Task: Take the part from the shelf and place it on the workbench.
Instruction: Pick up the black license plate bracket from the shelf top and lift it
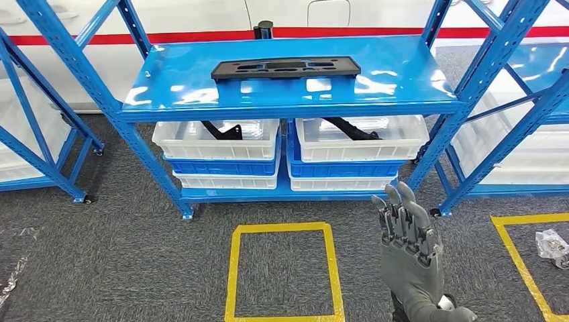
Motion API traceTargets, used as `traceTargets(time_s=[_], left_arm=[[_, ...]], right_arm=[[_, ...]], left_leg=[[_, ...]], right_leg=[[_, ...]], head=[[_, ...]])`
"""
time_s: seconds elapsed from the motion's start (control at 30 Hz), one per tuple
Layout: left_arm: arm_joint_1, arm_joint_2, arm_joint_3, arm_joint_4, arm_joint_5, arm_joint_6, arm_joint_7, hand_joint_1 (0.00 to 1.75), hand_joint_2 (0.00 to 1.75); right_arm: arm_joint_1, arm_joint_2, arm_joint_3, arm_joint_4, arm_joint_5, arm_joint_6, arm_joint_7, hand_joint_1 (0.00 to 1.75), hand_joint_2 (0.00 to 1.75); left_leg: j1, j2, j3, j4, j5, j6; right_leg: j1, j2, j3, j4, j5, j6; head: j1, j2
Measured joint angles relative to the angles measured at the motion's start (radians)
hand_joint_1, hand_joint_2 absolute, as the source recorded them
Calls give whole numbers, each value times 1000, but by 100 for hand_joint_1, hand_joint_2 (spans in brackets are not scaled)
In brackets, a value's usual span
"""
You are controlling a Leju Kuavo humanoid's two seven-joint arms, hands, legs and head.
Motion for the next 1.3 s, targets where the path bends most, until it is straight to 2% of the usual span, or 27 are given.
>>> traceTargets(time_s=[0.07, 0.17, 0.2, 0.23, 0.27, 0.3, 0.33, 0.37, 0.43, 0.5, 0.53, 0.6, 0.67, 0.73, 0.77, 0.8, 0.83, 0.87, 0.9, 0.93, 1.0, 1.07, 1.13, 1.2, 1.23, 1.27, 1.3], left_arm=[[0, 1, 0, 0, -2, -1, -3, 0, 0], [2, 1, 1, 1, -7, -1, -6, 0, 0], [4, 1, 1, 1, -9, -1, -6, 0, 0], [6, 1, 1, 2, -10, -1, -6, 0, 0], [8, 1, 1, 2, -10, -1, -7, 0, 0], [9, 2, 1, 2, -11, 0, -7, 0, 0], [9, 4, 2, 3, -11, 0, -7, 0, 0], [9, 6, 3, 3, -11, 1, -7, 0, 0], [8, 10, 4, 5, -12, 2, -8, 0, 0], [9, 10, 4, 7, -12, 3, -8, 0, 0], [11, 10, 5, 7, -12, 4, -8, 0, 0], [11, 9, 6, 8, -12, 5, -8, 0, 0], [11, 9, 6, 9, -12, 5, -8, 0, 0], [12, 7, 6, 10, -13, 5, -6, 0, 0], [13, 7, 6, 11, -13, 5, -6, 0, 0], [13, 6, 6, 12, -14, 6, -5, 0, 0], [13, 6, 6, 13, -14, 6, -4, 0, 0], [13, 7, 6, 13, -15, 6, -3, 0, 0], [12, 7, 6, 14, -15, 6, -2, 0, 0], [10, 7, 6, 14, -16, 7, -1, 0, 0], [3, 6, 6, 15, -18, 8, 1, 0, 0], [-4, 5, 6, 16, -20, 11, 2, 0, 0], [-7, 3, 6, 17, -21, 16, 5, 0, 0], [-1, 3, 7, 18, -21, 22, 9, 0, 0], [4, 3, 7, 18, -21, 25, 11, 0, 0], [8, 3, 7, 18, -21, 26, 12, 0, 0], [11, 3, 8, 18, -22, 27, 12, 0, 0]], right_arm=[[4, 6, -1, -11, 11, -50, 0, 0, 0], [12, 13, -2, -30, 31, -149, 0, 0, 0], [16, 14, -2, -37, 38, -185, 0, 0, 0], [20, 14, -1, -45, 43, -218, 0, 0, 0], [23, 15, -1, -53, 45, -241, 0, 0, 0], [26, 15, -1, -61, 45, -254, 0, 0, 0], [27, 15, 0, -67, 45, -261, 0, 0, 0], [28, 16, 0, -71, 45, -263, 0, 0, 0], [31, 18, 0, -77, 45, -271, 0, 0, 0], [35, 20, 0, -85, 46, -283, 0, 0, 0], [36, 20, 0, -88, 44, -289, 0, 0, 0], [39, 20, -1, -93, 31, -293, 0, 0, 0], [45, 20, -2, -95, 19, -290, 0, 0, 0], [51, 19, -5, -95, 17, -289, 0, 0, 0], [52, 19, -7, -95, 16, -289, 0, 0, 0], [53, 19, -8, -95, 15, -289, 0, 0, 0], [54, 19, -8, -95, 15, -289, 0, 0, 0], [54, 20, -9, -95, 16, -290, 0, 0, 0], [54, 21, -9, -96, 17, -290, 0, 0, 0], [53, 22, -9, -98, 19, -292, 0, 0, 0], [50, 25, -9, -104, 29, -308, 0, 0, 0], [48, 28, -6, -105, 50, -364, 0, 0, 0], [50, 29, -3, -95, 65, -434, 0, 0, 0], [52, 29, -2, -77, 66, -477, 0, 0, 0], [52, 29, -2, -68, 65, -492, 0, 0, 0], [52, 29, -2, -60, 65, -503, 0, 0, 0], [51, 29, -2, -53, 68, -514, 0, 0, 0]], left_leg=[[4, 13, -26, 58, -25, -6], [4, 26, -156, 255, -83, -12], [4, 26, -194, 296, -81, -10], [3, 26, -213, 298, -55, -5], [1, 26, -212, 261, -10, 3], [-4, 27, -194, 192, 44, 16], [-11, 29, -172, 130, 84, 30], [-18, 32, -151, 78, 104, 42], [-31, 37, -128, 34, 93, 57], [-33, 32, -101, 7, 81, 62], [-30, 28, -81, -7, 76, 64], [-26, 21, -45, -22, 65, 63], [-26, 15, -19, -25, 44, 64], [-26, 9, 12, -25, 18, 62], [-26, 7, 30, -25, 4, 60], [-25, 5, 48, -25, -10, 58], [-25, 3, 67, -26, -26, 55], [-25, 2, 84, -26, -44, 51], [-25, 2, 99, -30, -61, 46], [-25, 3, 117, -28, -71, 39], [-24, 8, 137, -14, -74, 27], [-22, 15, 121, 44, -77, 18], [-17, 19, 60, 144, -116, 9], [-8, 21, -23, 237, -173, -4], [-4, 21, -54, 253, -186, -9], [0, 23, -70, 236, -174, -12], [2, 24, -70, 190, -137, -12]], right_leg=[[-1, -1, 13, -1, -8, -16], [5, -3, 32, -1, -28, -32], [7, -3, 41, -1, -36, -33], [10, -3, 52, -1, -45, -34], [12, -2, 65, -1, -56, -34], [12, -1, 78, -4, -67, -33], [13, -2, 91, -8, -78, -31], [13, -1, 100, -14, -87, -27], [12, -4, 116, -28, -91, -13], [12, -6, 134, -26, -81, 7], [12, -6, 133, -1, -75, 14], [14, -3, 74, 102, -81, 14], [14, -1, -21, 217, -122, 2], [14, -1, -85, 243, -169, -2], [14, -1, -96, 212, -167, 4], [14, -1, -96, 160, -140, 18], [14, -2, -89, 105, -86, 33], [14, -6, -78, 56, -36, 41], [17, -10, -66, 26, 1, 38], [19, -11, -56, 12, 21, 27], [19, -6, -34, 2, 20, -7], [10, -4, -12, -3, 21, -33], [6, -5, 3, -4, 12, -47], [4, -3, 12, -4, -1, -47], [2, -1, 19, -4, -9, -43], [0, -1, 27, -4, -17, -39], [-3, -1, 40, -3, -26, -34]], head=[[-2, 0], [-4, 0], [-4, 0], [-4, 0], [-4, 0], [-4, 0], [-2, 0], [-1, 0], [0, 0], [-6, 0], [-6, 0], [-6, 0], [-4, 0], [-4, 0], [-4, 0], [-4, 0], [-4, 0], [-4, 0], [-4, 0], [-5, 0], [-5, 0], [-9, 0], [-15, 0], [-17, 0], [-17, 0], [-17, 0], [-17, 0]])
